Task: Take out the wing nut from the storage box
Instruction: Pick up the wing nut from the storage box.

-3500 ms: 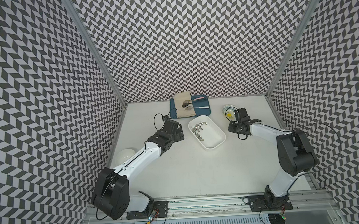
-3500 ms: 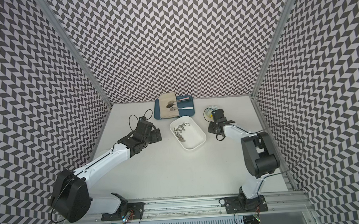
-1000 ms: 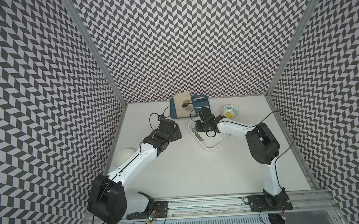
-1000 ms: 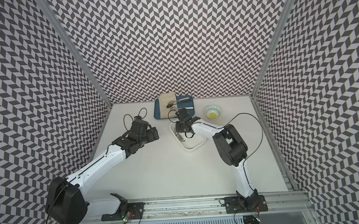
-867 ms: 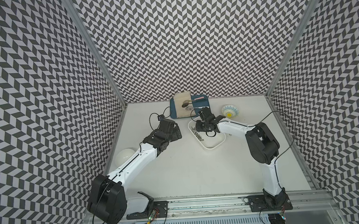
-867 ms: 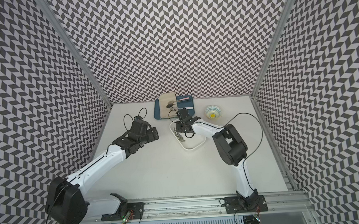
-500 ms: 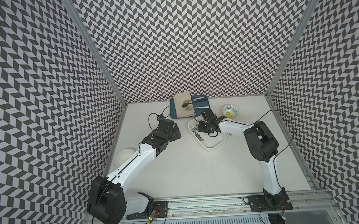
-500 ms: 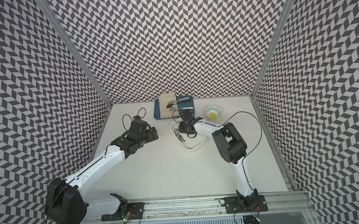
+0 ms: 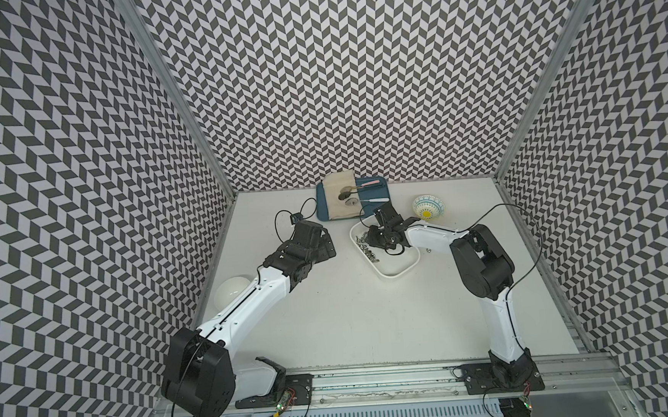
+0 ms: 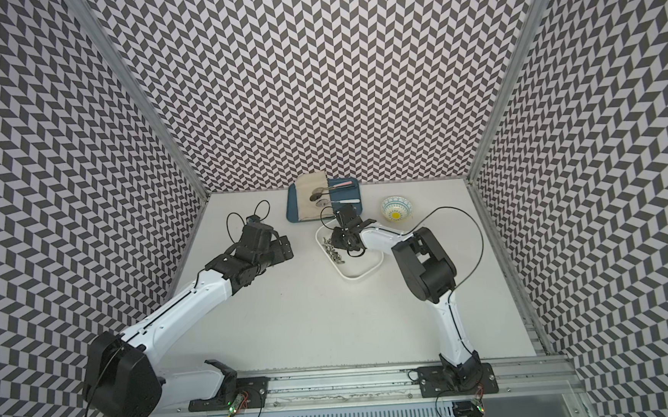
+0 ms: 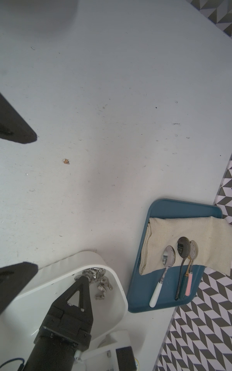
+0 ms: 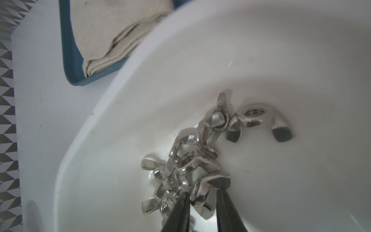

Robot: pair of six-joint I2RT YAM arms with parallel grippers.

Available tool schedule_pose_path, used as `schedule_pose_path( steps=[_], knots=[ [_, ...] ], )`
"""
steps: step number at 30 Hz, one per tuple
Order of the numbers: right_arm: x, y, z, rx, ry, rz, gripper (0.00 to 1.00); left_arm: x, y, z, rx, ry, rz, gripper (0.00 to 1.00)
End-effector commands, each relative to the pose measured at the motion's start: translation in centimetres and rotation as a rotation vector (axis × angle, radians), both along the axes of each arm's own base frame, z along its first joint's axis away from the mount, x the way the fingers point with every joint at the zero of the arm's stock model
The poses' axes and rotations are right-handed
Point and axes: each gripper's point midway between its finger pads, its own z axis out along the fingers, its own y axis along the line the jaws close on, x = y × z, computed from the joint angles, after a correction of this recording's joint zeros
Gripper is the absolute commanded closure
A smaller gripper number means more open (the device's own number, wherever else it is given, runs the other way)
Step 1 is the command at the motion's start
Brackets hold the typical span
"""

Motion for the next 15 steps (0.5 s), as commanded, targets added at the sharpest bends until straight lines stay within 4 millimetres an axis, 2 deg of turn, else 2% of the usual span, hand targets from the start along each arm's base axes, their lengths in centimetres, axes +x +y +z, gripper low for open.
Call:
schedule_pose_path(
  steps=[1,11,15],
  knots=[
    [0.7,0.3,-0.9,0.010,0.002,-0.005,0.76,-0.2,0.6,0.4,0.005,-0.009,0.015,0.04],
    [0.7,-0.5,-1.6,-0.012,0.010,0.000,0.89,0.1,0.7,0.4,0.002,-0.013,0.021,0.04],
    [0.9,-0.8,-0.8,-0.025,-0.015,0.014,0.95,0.2,0.6,0.3,-0.002,-0.016,0.020,0.04]
  ],
)
